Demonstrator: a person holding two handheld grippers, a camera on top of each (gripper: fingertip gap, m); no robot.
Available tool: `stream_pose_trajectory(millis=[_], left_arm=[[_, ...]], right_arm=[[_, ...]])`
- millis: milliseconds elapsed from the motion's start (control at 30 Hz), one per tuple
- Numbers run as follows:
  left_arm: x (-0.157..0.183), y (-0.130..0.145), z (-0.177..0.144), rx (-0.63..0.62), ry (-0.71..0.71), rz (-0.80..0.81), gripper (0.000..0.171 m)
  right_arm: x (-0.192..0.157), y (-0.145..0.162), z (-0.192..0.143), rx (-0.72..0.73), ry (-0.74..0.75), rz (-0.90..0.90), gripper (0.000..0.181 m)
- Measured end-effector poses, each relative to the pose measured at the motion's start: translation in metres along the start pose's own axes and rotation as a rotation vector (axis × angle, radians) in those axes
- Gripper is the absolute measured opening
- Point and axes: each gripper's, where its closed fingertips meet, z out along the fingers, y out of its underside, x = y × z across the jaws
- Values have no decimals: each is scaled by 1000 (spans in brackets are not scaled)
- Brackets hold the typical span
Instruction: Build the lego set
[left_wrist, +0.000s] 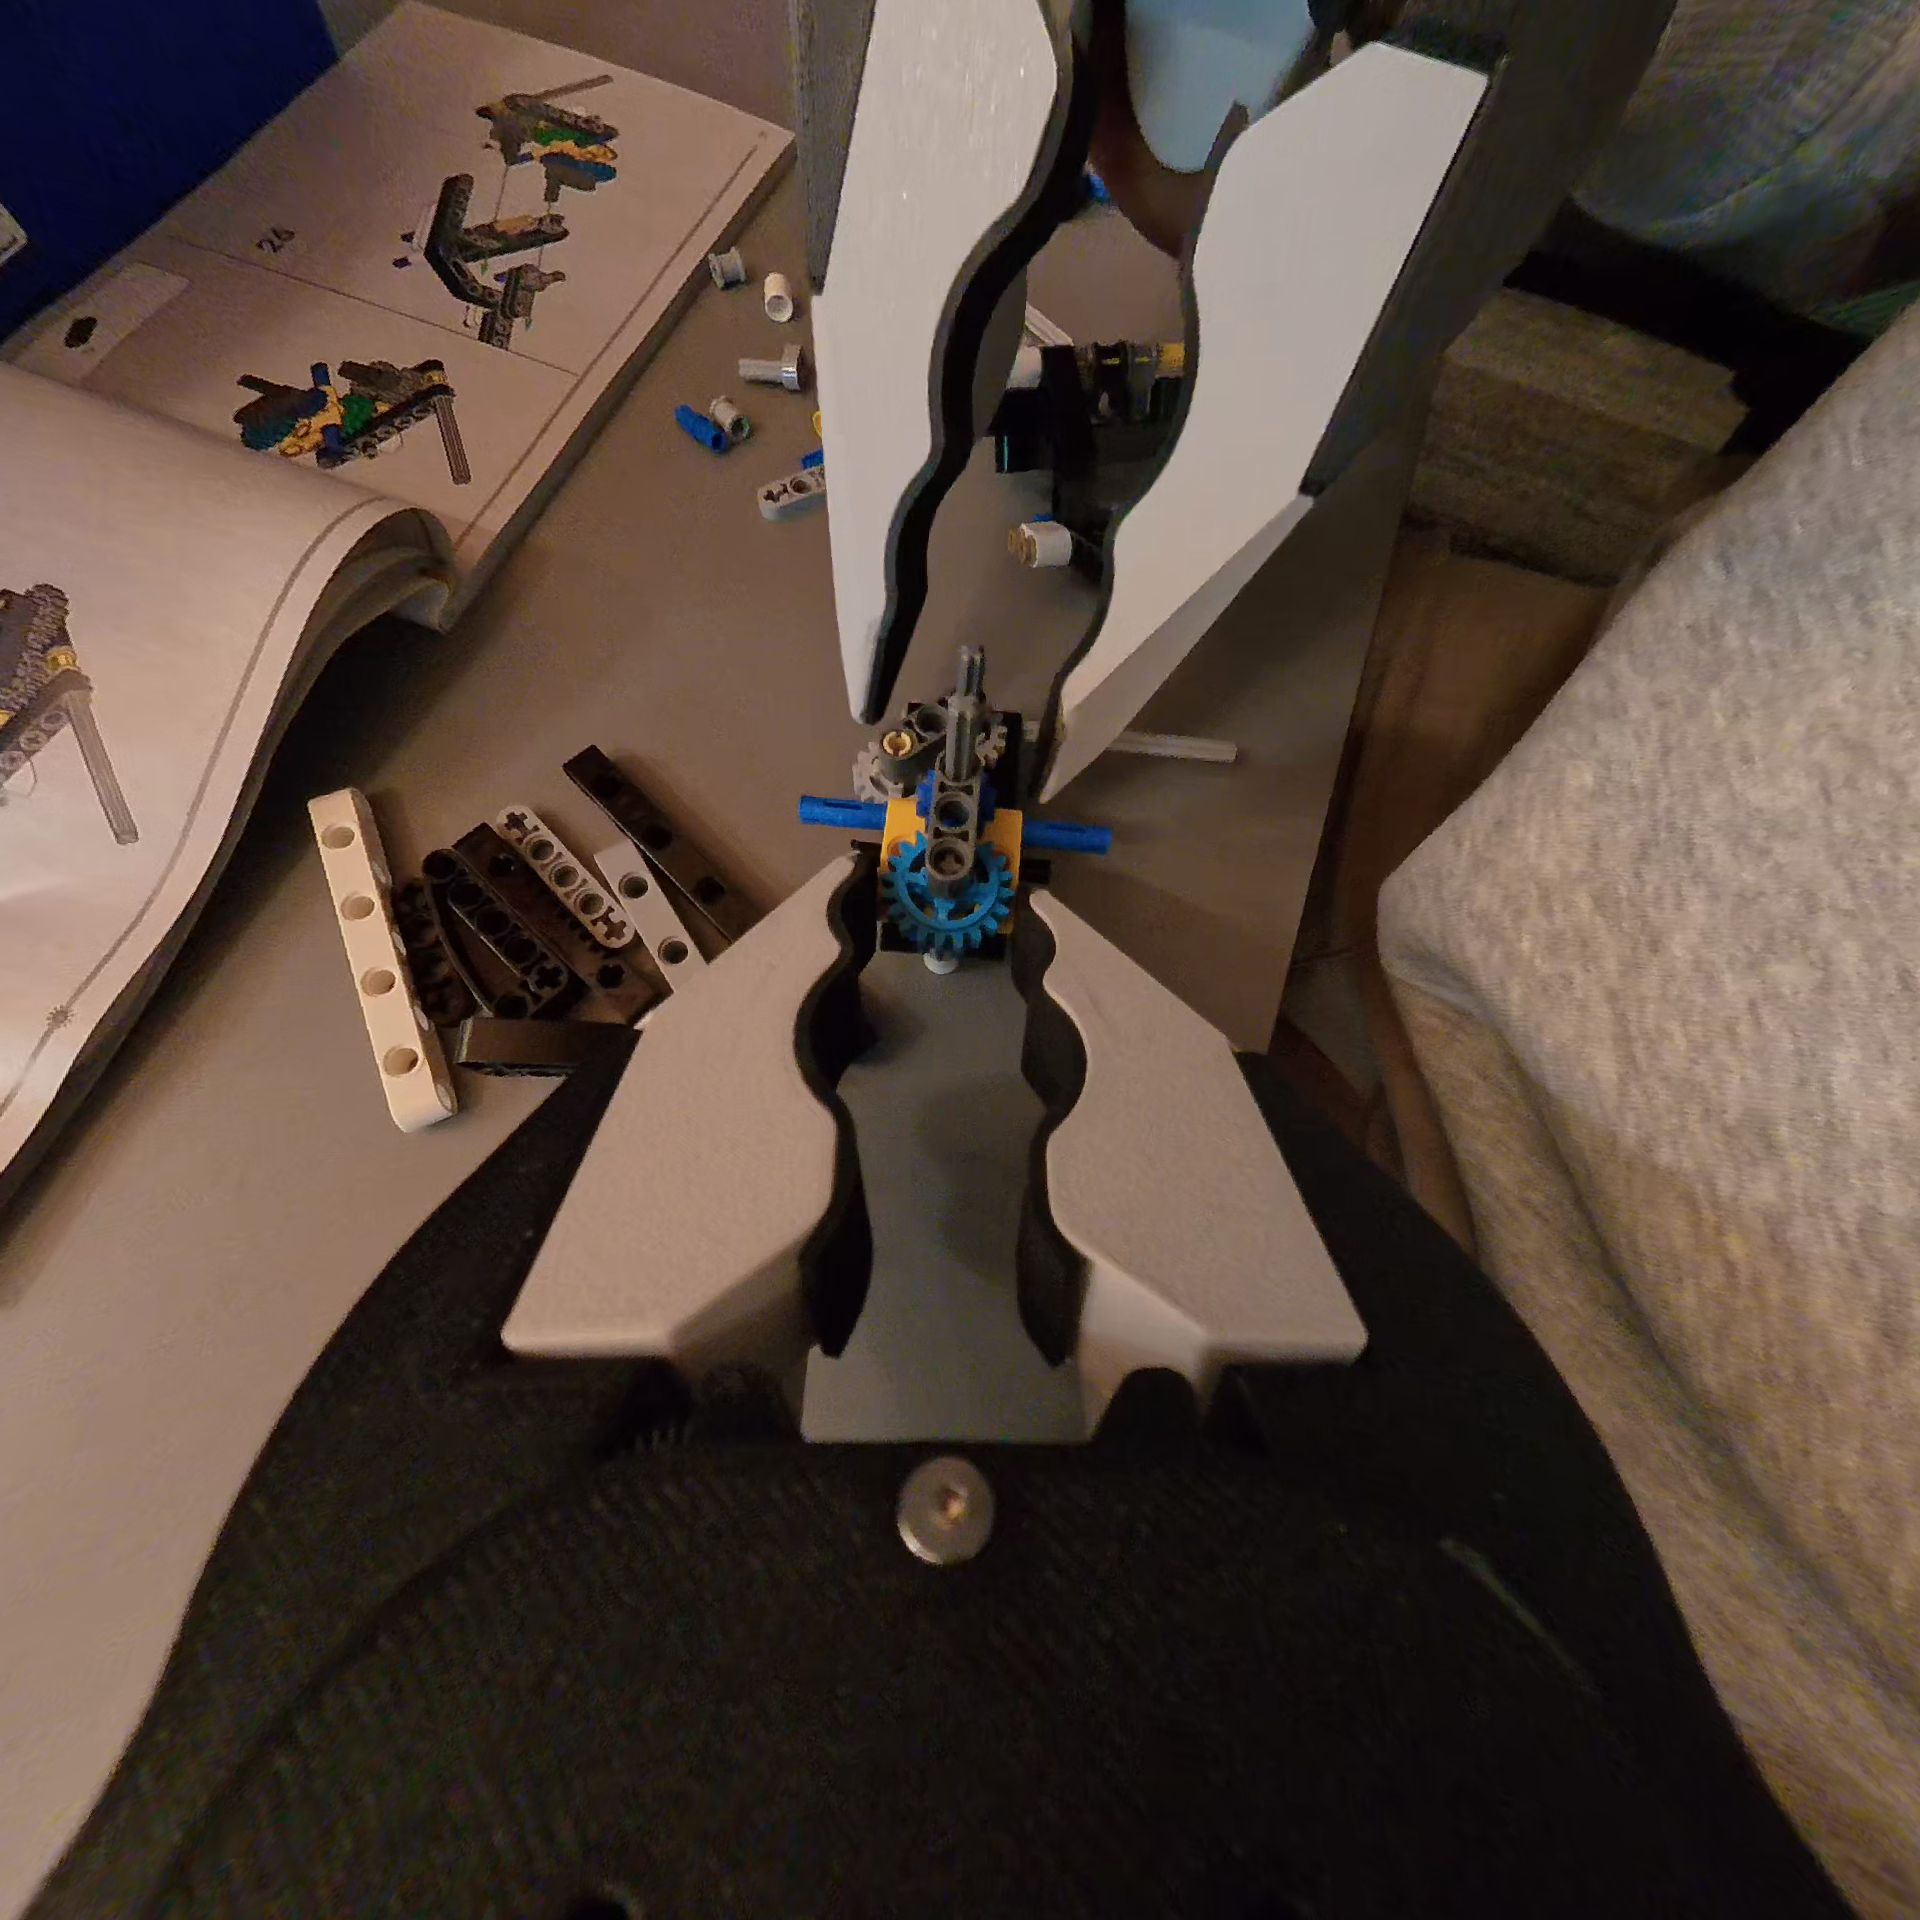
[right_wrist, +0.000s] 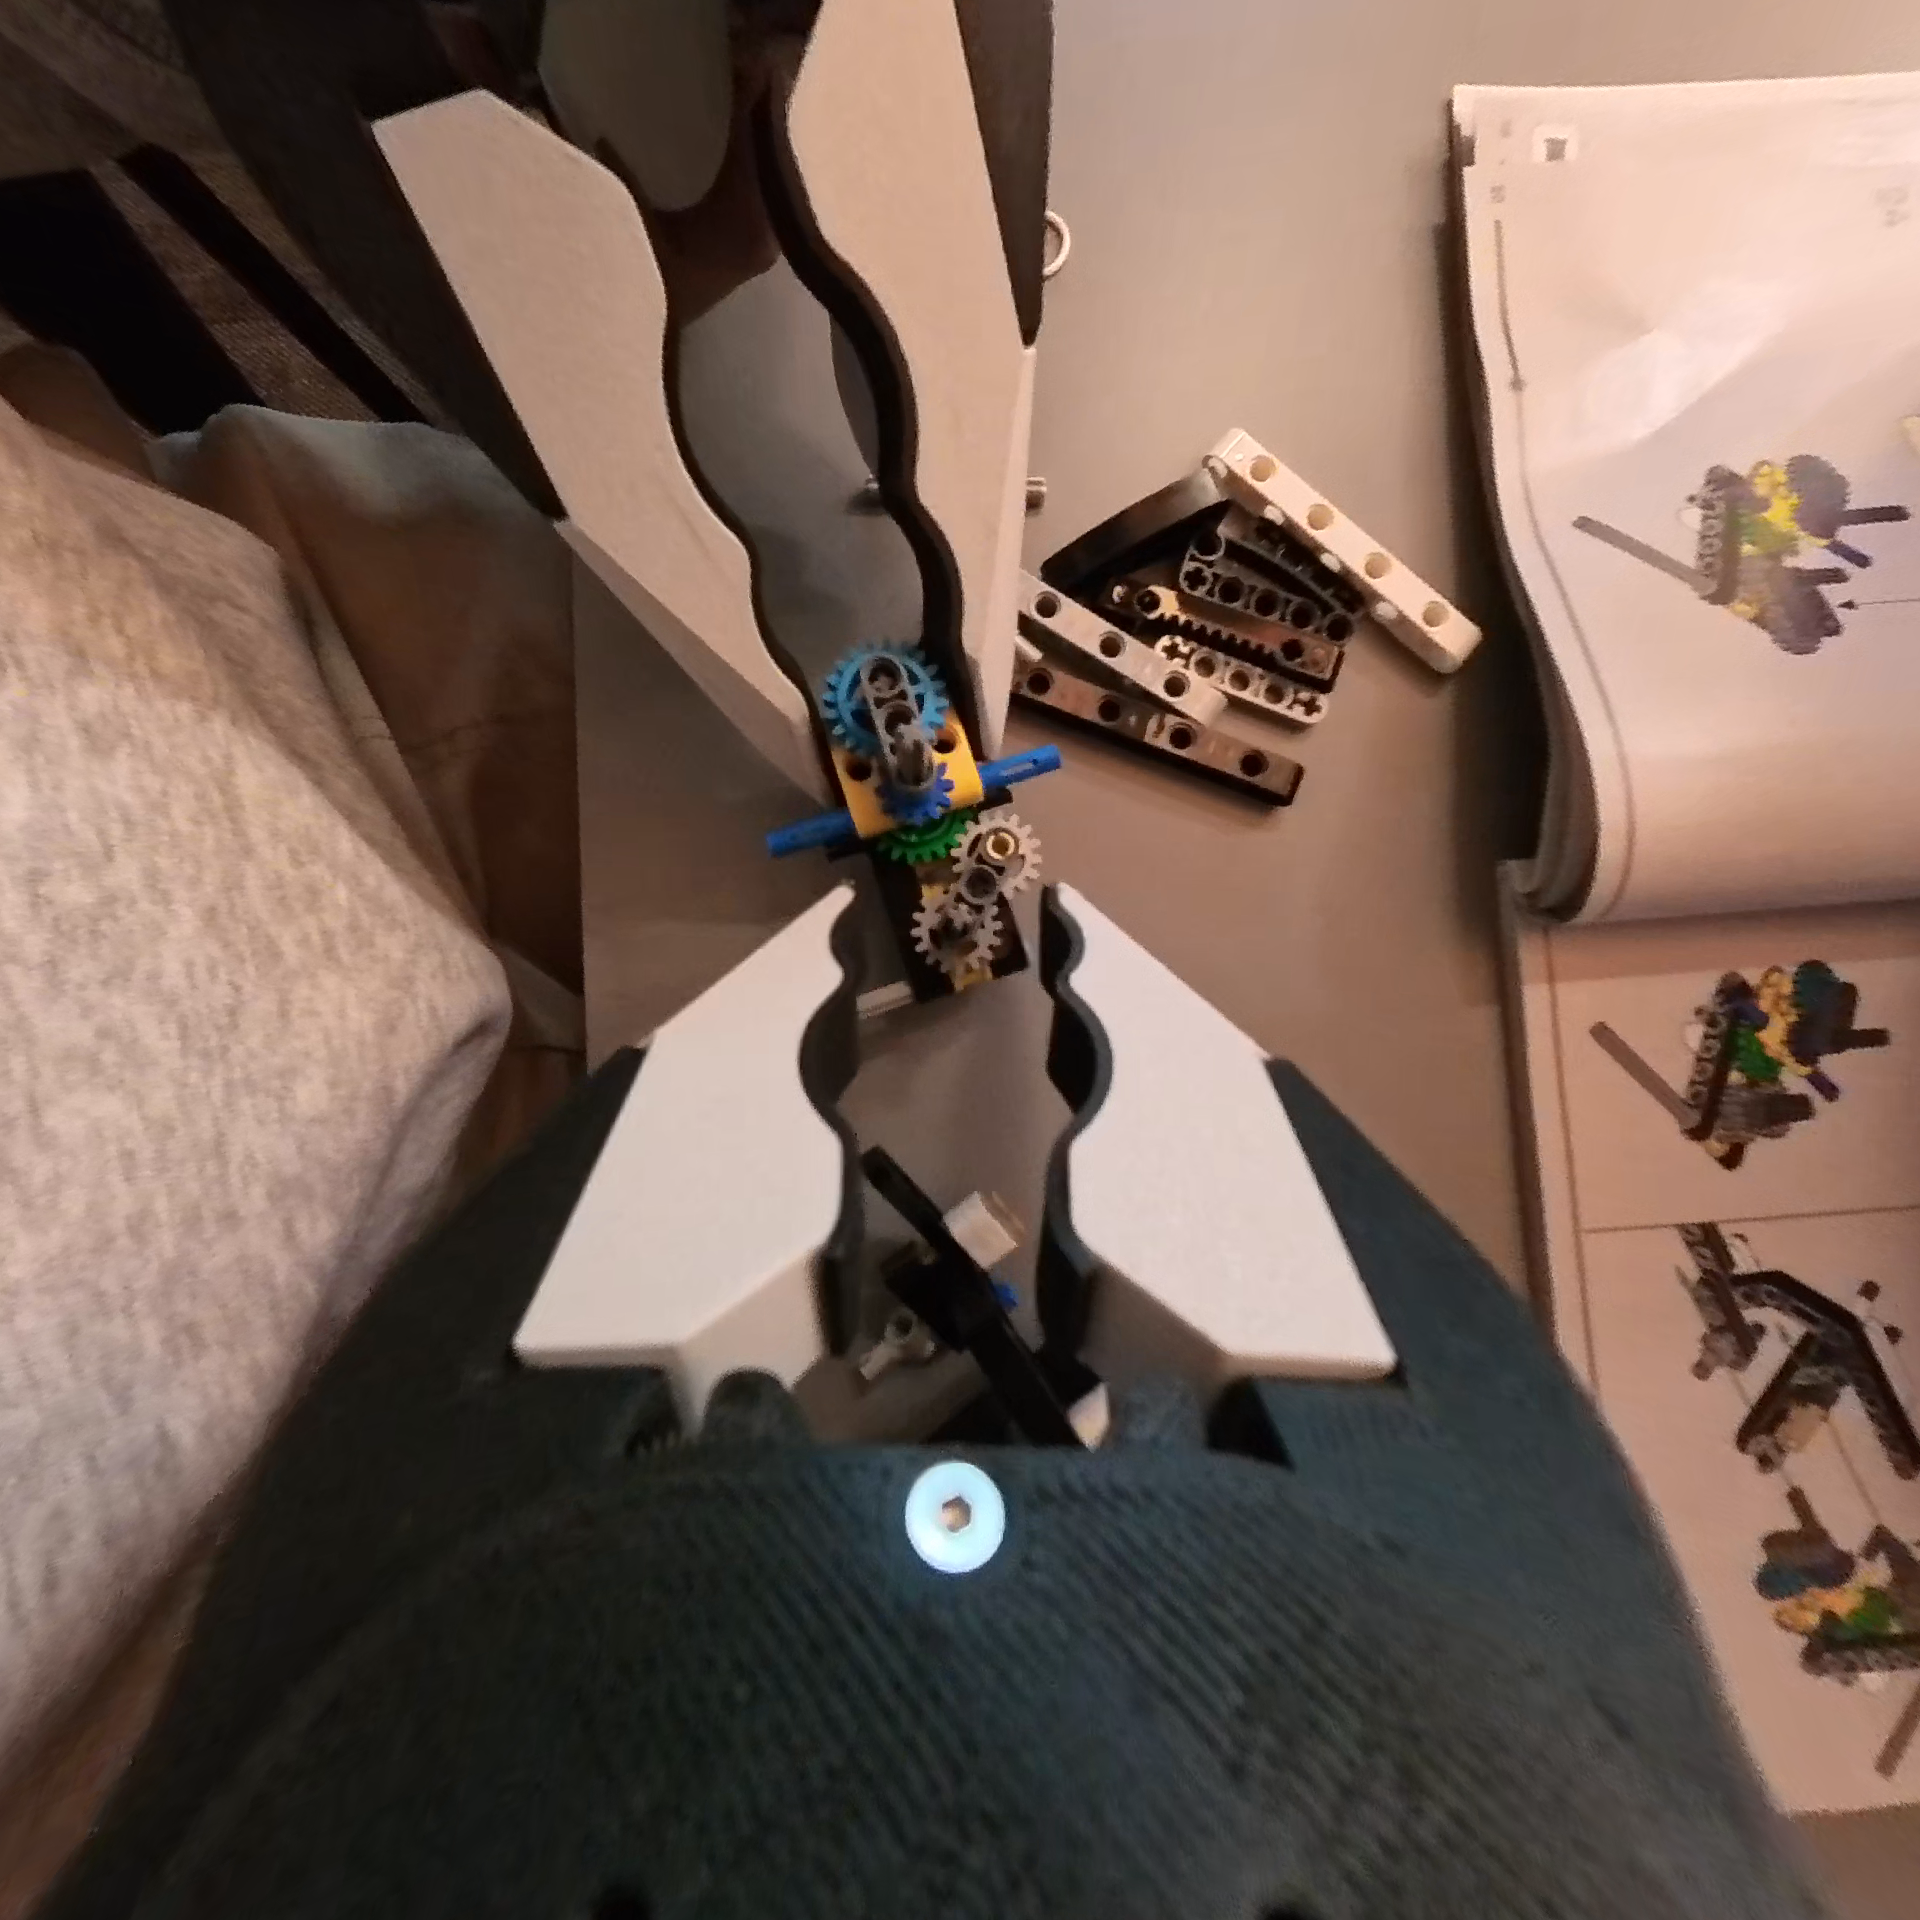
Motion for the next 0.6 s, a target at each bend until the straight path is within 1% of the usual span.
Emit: stream_pose_trajectory(millis=[200, 433, 600], left_arm=[[0, 0, 0, 0, 0, 0, 24], [0, 0, 0, 0, -3, 3, 24], [0, 0, 0, 0, -3, 2, 24]], right_arm=[[3, -4, -8, 29, 8, 15, 27], [1, -4, -2, 25, 19, 8, 22], [2, -8, -5, 44, 28, 7, 18]])
